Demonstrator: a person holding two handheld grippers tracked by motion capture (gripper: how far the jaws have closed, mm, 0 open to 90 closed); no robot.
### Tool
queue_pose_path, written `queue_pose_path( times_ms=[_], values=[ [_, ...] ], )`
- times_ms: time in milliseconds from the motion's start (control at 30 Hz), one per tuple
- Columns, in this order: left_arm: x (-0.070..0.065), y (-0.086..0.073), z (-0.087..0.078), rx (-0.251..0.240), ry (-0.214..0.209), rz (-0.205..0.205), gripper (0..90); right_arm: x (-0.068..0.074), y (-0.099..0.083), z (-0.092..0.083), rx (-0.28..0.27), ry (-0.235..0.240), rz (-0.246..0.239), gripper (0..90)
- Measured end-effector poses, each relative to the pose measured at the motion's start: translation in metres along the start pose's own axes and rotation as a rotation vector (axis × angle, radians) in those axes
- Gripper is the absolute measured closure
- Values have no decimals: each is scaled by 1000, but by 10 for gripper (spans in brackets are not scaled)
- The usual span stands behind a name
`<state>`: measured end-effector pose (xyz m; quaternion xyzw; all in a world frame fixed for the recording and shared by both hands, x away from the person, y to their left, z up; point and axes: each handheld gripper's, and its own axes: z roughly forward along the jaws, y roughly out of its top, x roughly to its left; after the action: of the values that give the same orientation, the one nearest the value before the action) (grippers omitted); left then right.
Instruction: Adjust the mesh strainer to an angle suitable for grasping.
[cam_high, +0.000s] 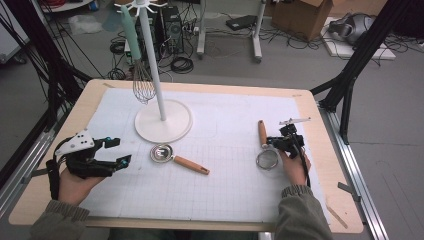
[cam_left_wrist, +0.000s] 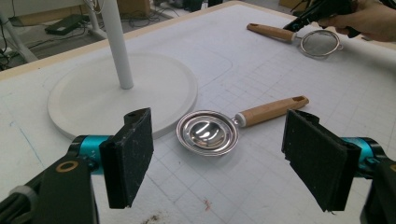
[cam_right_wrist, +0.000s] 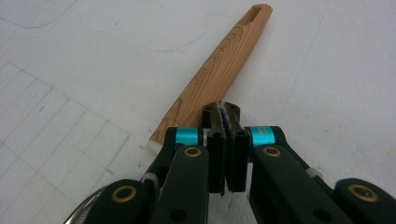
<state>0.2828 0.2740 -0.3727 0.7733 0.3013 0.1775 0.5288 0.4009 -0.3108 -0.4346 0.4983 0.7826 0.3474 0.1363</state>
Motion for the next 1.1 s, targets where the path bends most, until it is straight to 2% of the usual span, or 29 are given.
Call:
queue_pose_path(
  times_ms=[200, 500, 900, 1100],
  values=[
    [0, 0, 0, -1, -3, 1, 253, 1, 1, 0, -1, -4, 1, 893],
    [-2, 2, 0, -6, -10, 3, 253, 3, 1, 2, 1, 14, -1, 893],
    [-2, 2, 0, -6, -9, 2, 255, 10, 6, 6, 16, 75, -55, 892],
    [-2, 2, -1, -9, -9, 0, 256, 12, 11, 8, 30, 69, -69, 892]
  ],
)
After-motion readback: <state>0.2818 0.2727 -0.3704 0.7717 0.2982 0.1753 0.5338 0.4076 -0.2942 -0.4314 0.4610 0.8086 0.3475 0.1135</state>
